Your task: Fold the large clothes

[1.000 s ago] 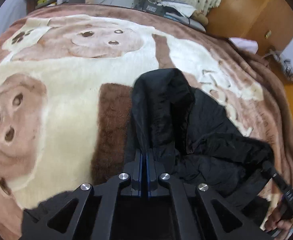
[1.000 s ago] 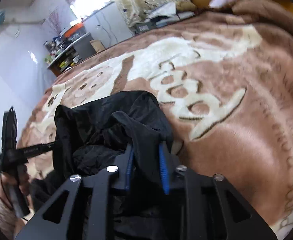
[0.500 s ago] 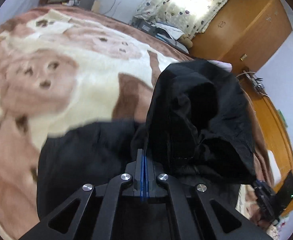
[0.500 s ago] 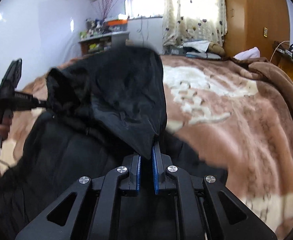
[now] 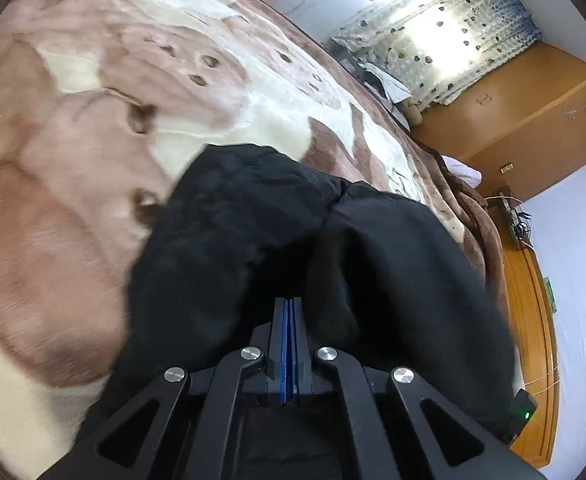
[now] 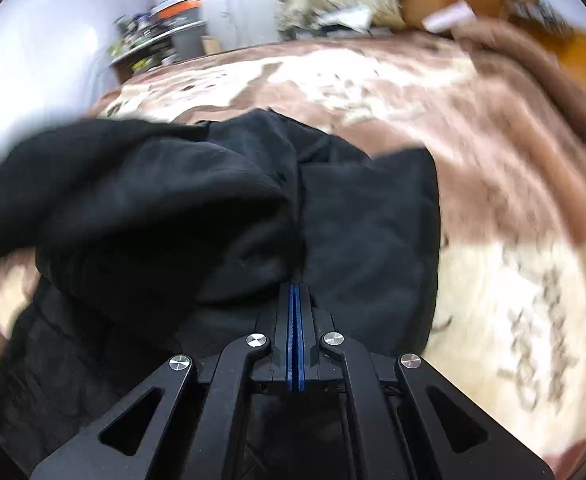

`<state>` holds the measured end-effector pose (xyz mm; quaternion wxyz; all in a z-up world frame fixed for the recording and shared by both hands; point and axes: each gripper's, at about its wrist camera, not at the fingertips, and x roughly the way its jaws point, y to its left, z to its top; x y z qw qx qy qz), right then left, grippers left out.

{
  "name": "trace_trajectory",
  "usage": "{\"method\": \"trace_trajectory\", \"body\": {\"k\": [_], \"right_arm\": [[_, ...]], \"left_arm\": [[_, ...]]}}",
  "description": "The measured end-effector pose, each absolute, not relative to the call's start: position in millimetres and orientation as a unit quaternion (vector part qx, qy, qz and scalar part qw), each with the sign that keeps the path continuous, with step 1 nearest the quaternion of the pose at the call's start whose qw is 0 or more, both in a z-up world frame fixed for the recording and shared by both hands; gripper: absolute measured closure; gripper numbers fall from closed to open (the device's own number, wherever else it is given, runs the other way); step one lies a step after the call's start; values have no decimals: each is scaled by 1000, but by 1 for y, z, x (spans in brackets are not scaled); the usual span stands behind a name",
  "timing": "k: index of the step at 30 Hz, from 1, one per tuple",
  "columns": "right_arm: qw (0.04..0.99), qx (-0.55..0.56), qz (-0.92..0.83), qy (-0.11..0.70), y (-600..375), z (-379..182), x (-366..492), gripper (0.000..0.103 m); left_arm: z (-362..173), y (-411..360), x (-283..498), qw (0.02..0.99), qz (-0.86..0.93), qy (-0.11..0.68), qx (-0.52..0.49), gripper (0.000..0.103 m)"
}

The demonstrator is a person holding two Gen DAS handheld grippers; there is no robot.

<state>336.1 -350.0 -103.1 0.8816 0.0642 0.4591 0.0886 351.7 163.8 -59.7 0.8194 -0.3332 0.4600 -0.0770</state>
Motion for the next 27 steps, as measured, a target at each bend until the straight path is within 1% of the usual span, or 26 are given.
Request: {"method": "trace_trajectory", "body": {"k": [5, 7, 8, 9, 10, 11, 12, 14, 15, 17, 19, 20, 21, 25, 27], "right_arm": [[886, 76, 86, 450, -360, -86, 319, 103], [885, 93, 85, 448, -362, -79, 313, 102], [887, 104, 86, 442, -364, -75, 311, 102], [887, 112, 91, 439, -363, -72, 307, 101], [886, 128, 108, 433, -362, -66, 305, 99], [884, 137, 117, 432, -358, -61, 305, 90], [883, 139, 122, 432, -353, -56, 306, 81], [887, 129, 127, 424, -339, -48, 310, 78], [891, 114, 132, 420, -329, -43, 311, 77], [900, 89, 138, 404, -310, -33, 314, 76], [903, 80, 144, 396, -291, -29, 321, 67], [904, 73, 145, 396, -282, -29, 324, 59], [904, 60, 145, 397, -274, -31, 328, 56], [904, 31, 157, 397, -243, -44, 342, 56], [901, 20, 160, 403, -228, -56, 347, 56]], "left_arm": [[-34, 178, 332, 839, -65, 445, -305, 101], [-28, 179, 330, 834, -74, 450, -310, 94], [-23, 177, 329, 836, -75, 449, -307, 82], [-19, 176, 327, 838, -78, 447, -304, 67], [-15, 172, 327, 840, -87, 445, -299, 61], [-10, 167, 327, 842, -95, 440, -298, 51], [-6, 162, 328, 843, -102, 438, -295, 48], [3, 145, 338, 844, -120, 440, -282, 46], [6, 136, 340, 845, -126, 441, -274, 38], [10, 113, 351, 850, -133, 452, -238, 27], [14, 90, 357, 860, -130, 456, -188, 27], [15, 78, 360, 868, -127, 453, -161, 27], [15, 70, 361, 870, -128, 455, -138, 27], [-1, 37, 369, 874, -122, 468, -52, 27], [-16, 23, 373, 877, -85, 473, 18, 27]]}}
